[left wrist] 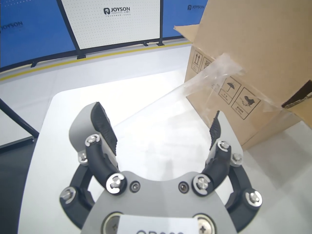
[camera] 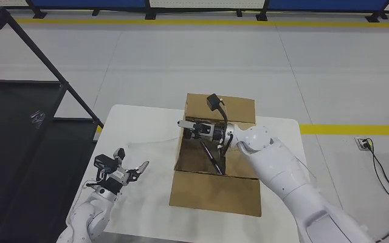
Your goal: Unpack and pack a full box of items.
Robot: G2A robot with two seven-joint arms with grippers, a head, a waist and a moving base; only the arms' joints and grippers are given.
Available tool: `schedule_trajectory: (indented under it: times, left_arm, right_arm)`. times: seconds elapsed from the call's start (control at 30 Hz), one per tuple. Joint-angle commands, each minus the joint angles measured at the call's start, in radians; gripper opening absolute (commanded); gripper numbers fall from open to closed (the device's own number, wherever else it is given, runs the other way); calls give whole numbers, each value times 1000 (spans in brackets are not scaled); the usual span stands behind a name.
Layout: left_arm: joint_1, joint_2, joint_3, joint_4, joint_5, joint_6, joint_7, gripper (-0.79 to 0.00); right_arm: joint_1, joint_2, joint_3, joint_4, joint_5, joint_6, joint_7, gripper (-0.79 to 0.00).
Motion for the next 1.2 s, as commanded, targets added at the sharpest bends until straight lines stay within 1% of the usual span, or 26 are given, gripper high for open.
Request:
schedule_trajectory:
  times: [0.0, 0.13, 0.27, 0.47, 0.6, 0.77, 0.8, 0.87, 1.0, 1.17]
  left_arm:
    - [-3, 0, 0, 12, -1, 9, -1, 0]
    - [-7, 0, -13, 32, -20, 17, 5, 0]
    - [-14, 2, -27, 50, -24, 22, -7, 0]
    - [-53, 0, 13, 95, 13, -11, -44, 0]
    - [-112, -10, 62, 151, 40, 36, -67, 0]
    - [-189, -27, 119, 226, 34, 86, -87, 0]
    - [-207, -31, 129, 246, 34, 97, -89, 0]
    - [-245, -40, 158, 290, 61, 155, -99, 0]
    - [-319, -58, 217, 383, 90, 193, -95, 0]
    - [-395, -79, 256, 500, 80, 217, -53, 0]
  right_arm:
    - [-1, -4, -1, -6, -9, -3, -8, 0]
    - [-6, -16, -10, -22, -34, -6, -43, 0]
    - [-4, -30, -27, -26, -89, -1, -111, 0]
    - [3, -44, -24, -12, -94, -4, -112, 0]
    - [6, -52, -22, 0, -97, -5, -105, 0]
    - [6, -64, -22, 12, -101, -8, -102, 0]
    - [6, -65, -21, 15, -101, -10, -101, 0]
    - [6, -68, -18, 21, -101, -14, -96, 0]
    - [7, -72, -11, 29, -104, -20, -87, 0]
    - [5, -74, 0, 40, -109, -27, -76, 0]
